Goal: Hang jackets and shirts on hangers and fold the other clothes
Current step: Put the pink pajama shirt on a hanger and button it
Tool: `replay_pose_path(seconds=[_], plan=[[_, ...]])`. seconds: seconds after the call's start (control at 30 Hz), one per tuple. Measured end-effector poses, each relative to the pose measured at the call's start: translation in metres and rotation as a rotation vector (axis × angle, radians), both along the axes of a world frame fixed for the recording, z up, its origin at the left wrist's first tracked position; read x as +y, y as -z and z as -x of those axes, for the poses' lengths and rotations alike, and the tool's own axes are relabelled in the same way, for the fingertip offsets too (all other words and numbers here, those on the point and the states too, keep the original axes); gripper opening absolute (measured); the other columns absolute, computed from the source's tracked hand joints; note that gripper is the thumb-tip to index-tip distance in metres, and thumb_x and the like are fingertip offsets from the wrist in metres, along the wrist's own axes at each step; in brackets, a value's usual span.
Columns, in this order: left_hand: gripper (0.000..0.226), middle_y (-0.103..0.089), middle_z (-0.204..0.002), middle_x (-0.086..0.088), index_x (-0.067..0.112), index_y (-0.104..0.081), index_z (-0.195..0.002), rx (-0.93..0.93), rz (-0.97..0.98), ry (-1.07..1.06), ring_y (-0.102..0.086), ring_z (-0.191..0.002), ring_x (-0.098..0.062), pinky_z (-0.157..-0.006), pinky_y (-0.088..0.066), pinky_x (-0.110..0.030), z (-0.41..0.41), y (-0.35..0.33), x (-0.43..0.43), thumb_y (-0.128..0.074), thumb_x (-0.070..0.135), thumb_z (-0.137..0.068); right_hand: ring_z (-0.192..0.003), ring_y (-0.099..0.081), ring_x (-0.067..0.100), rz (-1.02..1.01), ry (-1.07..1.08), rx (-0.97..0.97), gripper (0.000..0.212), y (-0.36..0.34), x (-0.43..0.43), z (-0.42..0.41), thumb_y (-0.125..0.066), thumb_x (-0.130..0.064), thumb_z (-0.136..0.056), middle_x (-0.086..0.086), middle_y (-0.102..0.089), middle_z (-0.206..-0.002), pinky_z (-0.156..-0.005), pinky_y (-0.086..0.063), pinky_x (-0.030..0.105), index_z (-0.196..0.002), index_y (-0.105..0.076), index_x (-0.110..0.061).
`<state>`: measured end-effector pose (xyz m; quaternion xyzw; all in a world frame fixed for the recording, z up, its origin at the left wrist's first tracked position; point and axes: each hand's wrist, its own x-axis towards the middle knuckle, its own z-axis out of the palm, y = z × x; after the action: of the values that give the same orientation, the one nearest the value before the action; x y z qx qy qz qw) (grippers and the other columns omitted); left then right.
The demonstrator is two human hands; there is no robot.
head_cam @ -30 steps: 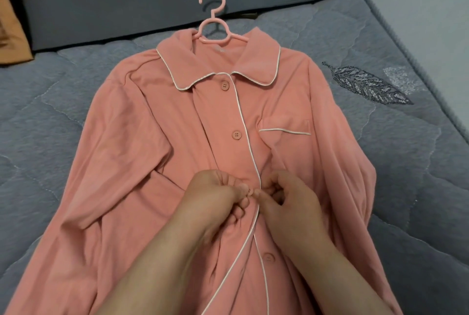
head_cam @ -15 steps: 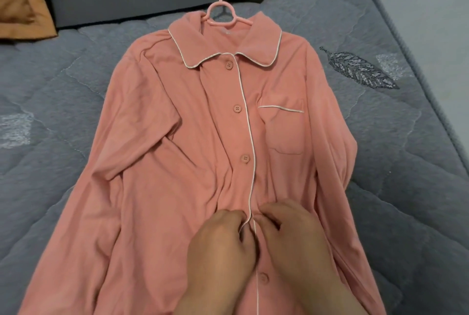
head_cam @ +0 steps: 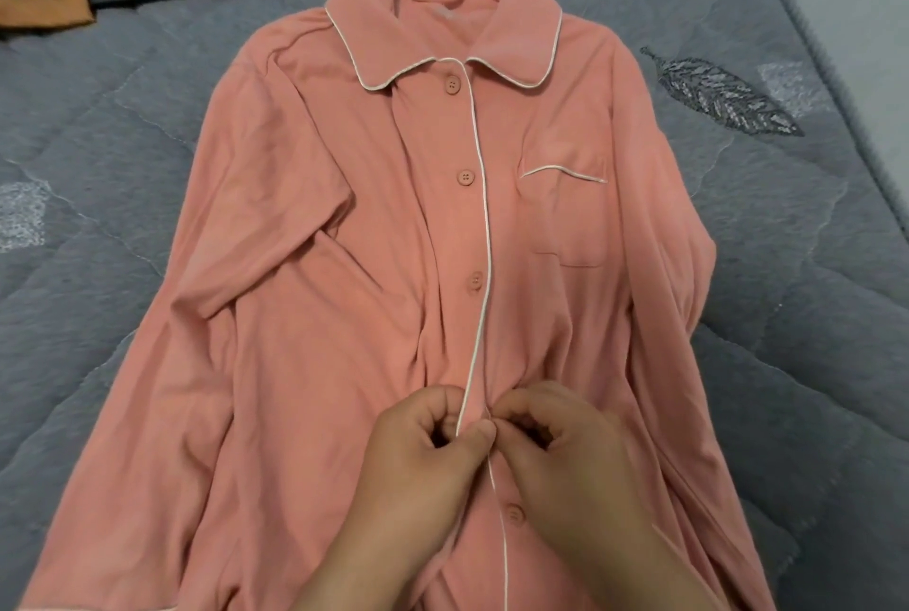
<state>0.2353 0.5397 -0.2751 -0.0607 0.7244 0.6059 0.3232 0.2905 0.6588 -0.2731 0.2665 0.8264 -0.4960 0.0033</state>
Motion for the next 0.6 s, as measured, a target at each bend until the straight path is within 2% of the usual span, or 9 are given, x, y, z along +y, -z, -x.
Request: replay_pose_path(seconds=[0.1, 0.13, 0.23, 0.3, 0.4, 0.47, 0.5, 0.53, 0.6], plan=[[0.017, -0.054, -0.061, -0.012, 0.013, -0.069, -0.073, 0.056, 0.022, -0.137, -0.047, -0.059, -0.027, -0.056, -0.043, -0.053, -0.009, 0.009, 0.003, -0.068, 0.029, -0.067, -0.064, -0.062, 0.003, 0.236, 0.032, -0.135, 0.018, -0.006, 0.008, 0.007, -0.072, -0.007, -0.079, -0.009, -0.068, -0.067, -0.062, -0.048, 0.017, -0.069, -0.07, -0.021], [0.014, -0.059, -0.063, -0.011, 0.015, -0.07, -0.075, 0.12, 0.071, -0.126, -0.052, -0.059, -0.03, -0.059, -0.047, -0.053, -0.009, 0.01, 0.004, -0.067, 0.028, -0.069, -0.06, -0.059, 0.001, 0.285, 0.027, -0.157, 0.018, -0.008, 0.012, 0.009, -0.071, -0.007, -0.08, -0.01, -0.067, -0.063, -0.061, -0.047, 0.016, -0.067, -0.071, -0.019], [0.005, -0.063, -0.068, -0.002, 0.021, -0.071, -0.072, 0.304, 0.193, -0.033, -0.059, -0.063, -0.019, -0.059, -0.051, -0.035, -0.007, 0.009, 0.005, -0.066, 0.022, -0.071, -0.053, -0.051, -0.003, 0.355, 0.014, -0.188, 0.021, -0.012, 0.018, 0.013, -0.068, -0.006, -0.083, -0.011, -0.061, -0.053, -0.056, -0.041, 0.013, -0.064, -0.069, -0.015], [0.011, -0.063, -0.069, 0.003, 0.026, -0.072, -0.072, 0.34, 0.168, 0.033, -0.059, -0.063, -0.011, -0.06, -0.048, -0.028, -0.005, 0.004, 0.004, -0.065, 0.018, -0.072, -0.051, -0.047, -0.002, 0.395, 0.025, -0.195, 0.022, -0.013, 0.019, 0.014, -0.067, -0.004, -0.083, -0.009, -0.058, -0.051, -0.054, -0.04, 0.013, -0.064, -0.07, -0.014], [0.026, -0.07, -0.07, 0.0, 0.026, -0.078, -0.077, 0.135, -0.004, 0.085, -0.064, -0.068, -0.013, -0.064, -0.047, -0.032, 0.001, -0.002, -0.001, -0.053, 0.016, -0.078, -0.05, -0.047, 0.003, 0.43, 0.059, -0.185, 0.02, -0.01, 0.019, 0.013, -0.069, -0.003, -0.083, -0.005, -0.057, -0.05, -0.052, -0.04, 0.015, -0.066, -0.073, -0.013], [0.025, -0.065, -0.064, -0.017, 0.016, -0.077, -0.074, 0.06, -0.035, 0.136, -0.056, -0.061, -0.017, -0.057, -0.042, -0.038, 0.006, 0.001, -0.005, -0.052, 0.019, -0.077, -0.05, -0.047, 0.005, 0.441, 0.083, -0.179, 0.02, -0.01, 0.018, 0.013, -0.07, -0.002, -0.081, -0.003, -0.058, -0.05, -0.052, -0.041, 0.016, -0.066, -0.074, -0.014], [0.022, -0.058, -0.06, -0.023, 0.013, -0.075, -0.071, 0.066, -0.008, 0.161, -0.049, -0.058, -0.017, -0.054, -0.039, -0.036, 0.008, 0.002, -0.006, -0.055, 0.02, -0.076, -0.051, -0.047, 0.007, 0.458, 0.097, -0.181, 0.021, -0.01, 0.017, 0.014, -0.07, -0.002, -0.081, -0.002, -0.058, -0.05, -0.051, -0.041, 0.017, -0.066, -0.075, -0.015], [0.018, -0.052, -0.056, -0.022, 0.01, -0.073, -0.068, 0.081, 0.022, 0.169, -0.043, -0.056, -0.016, -0.053, -0.035, -0.033, 0.008, 0.004, -0.006, -0.059, 0.019, -0.075, -0.051, -0.048, 0.008, 0.471, 0.103, -0.186, 0.021, -0.01, 0.017, 0.014, -0.071, -0.002, -0.081, -0.001, -0.059, -0.051, -0.052, -0.042, 0.018, -0.066, -0.076, -0.015], [0.016, -0.046, -0.051, -0.01, 0.007, -0.069, -0.063, 0.118, 0.057, 0.148, -0.039, -0.053, -0.013, -0.052, -0.033, -0.027, 0.009, 0.005, -0.003, -0.064, 0.017, -0.074, -0.054, -0.052, 0.008, 0.485, 0.095, -0.198, 0.021, -0.01, 0.019, 0.014, -0.069, -0.002, -0.082, 0.001, -0.063, -0.054, -0.055, -0.045, 0.019, -0.068, -0.077, -0.016]])
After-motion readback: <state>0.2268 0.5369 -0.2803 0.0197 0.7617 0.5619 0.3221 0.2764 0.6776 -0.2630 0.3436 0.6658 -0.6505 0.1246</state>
